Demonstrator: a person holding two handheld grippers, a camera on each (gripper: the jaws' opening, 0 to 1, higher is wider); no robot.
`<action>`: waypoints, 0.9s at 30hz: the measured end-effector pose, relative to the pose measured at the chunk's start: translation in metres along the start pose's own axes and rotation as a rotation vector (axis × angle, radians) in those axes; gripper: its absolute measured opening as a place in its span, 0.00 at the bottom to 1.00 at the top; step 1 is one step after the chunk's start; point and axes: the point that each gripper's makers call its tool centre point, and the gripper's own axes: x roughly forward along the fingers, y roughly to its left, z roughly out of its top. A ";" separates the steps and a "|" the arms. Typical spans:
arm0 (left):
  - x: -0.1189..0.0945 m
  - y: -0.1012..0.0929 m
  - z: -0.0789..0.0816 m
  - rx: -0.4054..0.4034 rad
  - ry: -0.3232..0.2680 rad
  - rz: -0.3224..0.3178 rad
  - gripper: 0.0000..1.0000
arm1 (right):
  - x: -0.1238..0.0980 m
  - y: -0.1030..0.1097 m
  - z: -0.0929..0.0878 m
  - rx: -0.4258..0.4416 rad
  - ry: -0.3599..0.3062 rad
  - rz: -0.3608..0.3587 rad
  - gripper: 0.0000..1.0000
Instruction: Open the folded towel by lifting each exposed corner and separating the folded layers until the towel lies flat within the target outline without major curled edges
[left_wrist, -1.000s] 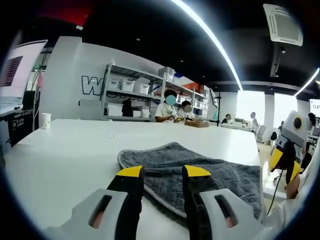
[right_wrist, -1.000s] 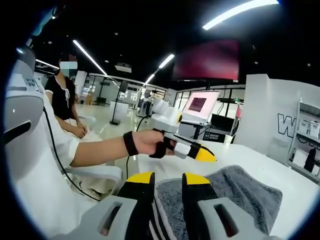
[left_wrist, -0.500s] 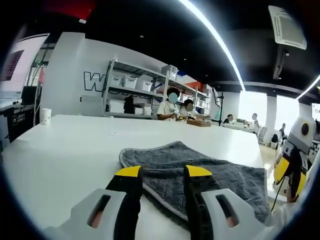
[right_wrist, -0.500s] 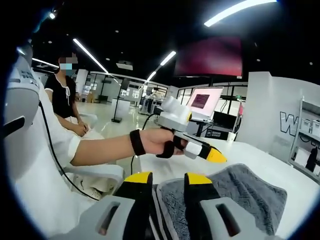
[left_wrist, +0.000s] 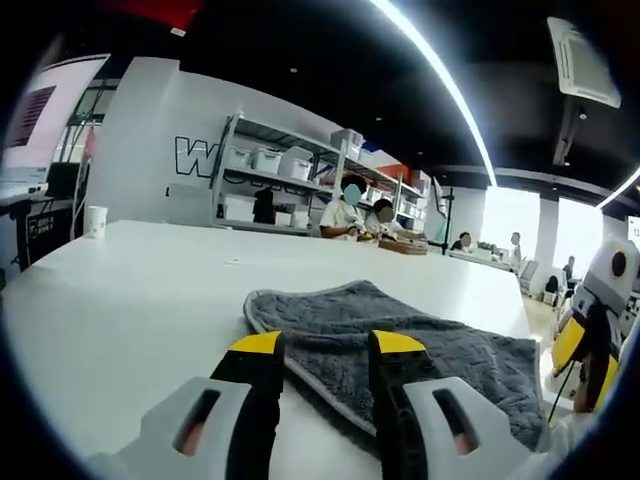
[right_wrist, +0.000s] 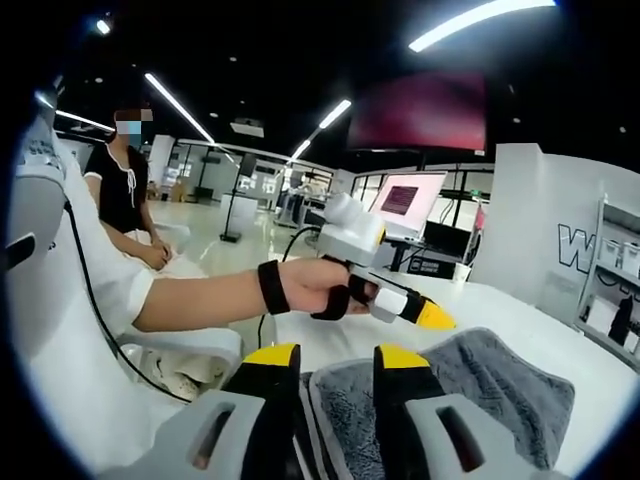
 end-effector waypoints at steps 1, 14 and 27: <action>0.000 0.000 0.001 0.000 -0.002 0.002 0.33 | 0.002 0.001 -0.001 0.001 0.004 0.002 0.25; 0.004 0.004 0.002 -0.006 0.001 0.007 0.33 | 0.013 0.003 -0.010 0.003 0.030 0.006 0.28; 0.006 0.004 0.001 0.035 0.007 0.007 0.34 | 0.021 0.008 -0.017 0.019 0.047 0.013 0.29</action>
